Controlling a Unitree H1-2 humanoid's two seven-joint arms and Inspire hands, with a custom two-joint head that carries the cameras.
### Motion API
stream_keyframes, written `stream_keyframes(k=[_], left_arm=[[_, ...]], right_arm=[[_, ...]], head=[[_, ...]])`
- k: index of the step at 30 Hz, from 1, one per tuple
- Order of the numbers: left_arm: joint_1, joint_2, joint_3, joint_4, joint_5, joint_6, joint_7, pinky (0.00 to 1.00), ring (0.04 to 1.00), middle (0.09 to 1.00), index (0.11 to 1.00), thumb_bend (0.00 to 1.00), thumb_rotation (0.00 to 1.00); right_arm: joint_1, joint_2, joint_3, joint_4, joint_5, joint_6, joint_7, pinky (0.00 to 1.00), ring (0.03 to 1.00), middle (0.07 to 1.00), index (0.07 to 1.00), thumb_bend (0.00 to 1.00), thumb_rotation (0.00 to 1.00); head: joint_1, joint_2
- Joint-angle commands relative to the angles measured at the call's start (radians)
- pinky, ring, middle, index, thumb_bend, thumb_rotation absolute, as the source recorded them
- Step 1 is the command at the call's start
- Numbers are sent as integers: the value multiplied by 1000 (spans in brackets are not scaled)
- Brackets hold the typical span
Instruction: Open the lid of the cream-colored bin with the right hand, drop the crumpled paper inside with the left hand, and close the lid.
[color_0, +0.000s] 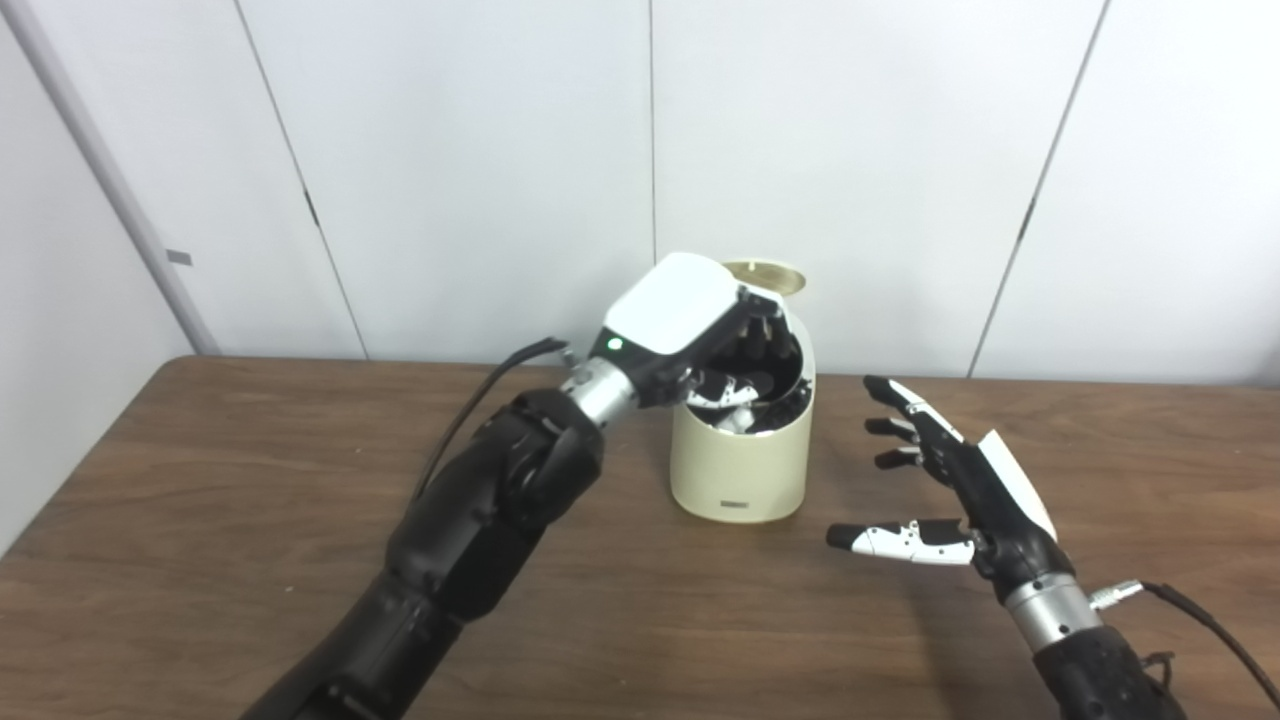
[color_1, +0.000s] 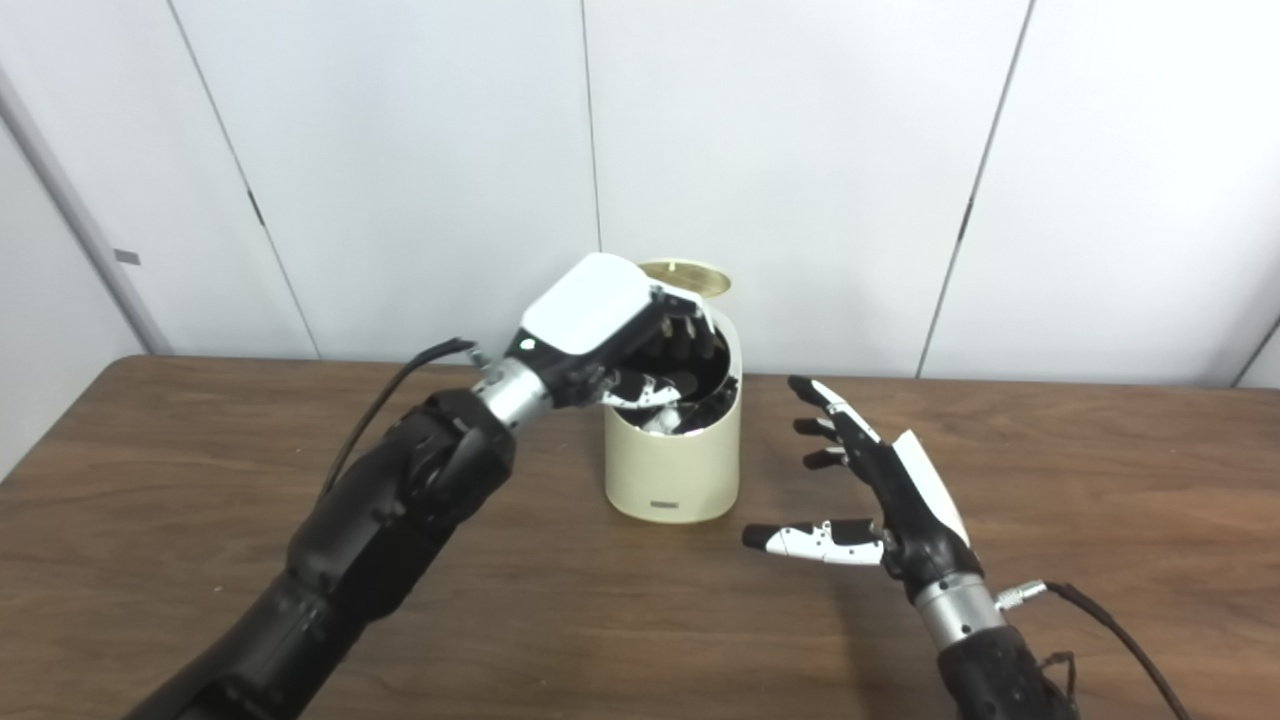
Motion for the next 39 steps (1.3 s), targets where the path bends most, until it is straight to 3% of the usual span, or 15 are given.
stream_keyframes(k=[1, 7, 11, 15, 22, 23, 24, 26, 28, 29, 31, 35, 39], left_arm=[[-9, -5, 39, -57, -11, 4, 62, 320, 384, 479, 538, 497, 0], [77, -18, 113, -106, 44, -48, 269, 333, 398, 476, 534, 499, 0], [129, -14, 144, -150, 38, -65, 329, 321, 383, 473, 547, 496, 0], [196, -32, 188, -231, -62, -28, 280, 330, 384, 475, 546, 496, 0], [355, -69, 265, -408, -411, 143, 84, 368, 421, 513, 518, 497, 0], [375, -71, 272, -422, -437, 155, 71, 390, 478, 506, 505, 505, 0], [393, -73, 277, -433, -454, 162, 64, 410, 519, 503, 496, 510, 0], [439, -76, 288, -445, -491, 168, 52, 459, 572, 611, 497, 503, 50], [474, -82, 297, -444, -527, 169, 44, 501, 609, 663, 498, 501, 68], [488, -84, 301, -442, -543, 170, 41, 527, 630, 688, 633, 536, 140], [513, -87, 308, -438, -552, 174, 41, 554, 655, 715, 721, 563, 201], [548, -92, 320, -417, -560, 157, 47, 596, 684, 740, 773, 589, 260], [569, -91, 323, -389, -544, 147, 51, 615, 700, 750, 776, 590, 260]], right_arm=[[-31, -2, -11, -10, 9, -49, -26, 673, 814, 909, 889, 783, 261], [-32, -7, -17, 3, 10, -54, -25, 675, 812, 909, 890, 788, 275], [-35, -10, -20, 13, 12, -68, -26, 672, 814, 908, 890, 789, 280], [-45, -13, -27, 25, 16, -87, -28, 681, 815, 902, 883, 792, 269], [-86, -22, -46, 43, 16, -106, -35, 716, 832, 907, 889, 801, 333], [-94, -26, -46, 46, 14, -112, -35, 718, 834, 908, 890, 800, 344], [-103, -32, -45, 52, 10, -123, -33, 720, 837, 911, 892, 798, 356], [-125, -51, -38, 59, -10, -143, -30, 728, 846, 919, 898, 799, 360], [-147, -64, -31, 60, -29, -147, -27, 736, 853, 928, 906, 808, 377], [-159, -66, -29, 61, -29, -143, -24, 754, 865, 948, 907, 815, 372], [-183, -67, -27, 58, -16, -133, -14, 787, 905, 953, 903, 830, 359], [-230, -81, -10, 44, -80, -130, -21, 850, 935, 923, 898, 844, 383], [-273, -97, 8, 31, -115, -131, -9, 787, 884, 909, 894, 827, 384]], head=[[2, 1], [2, -3], [4, -5], [7, -9], [1, -18], [0, -19], [0, -21], [0, -25], [-1, -28], [-2, -29], [-2, -32], [0, -36], [-1, -39]])
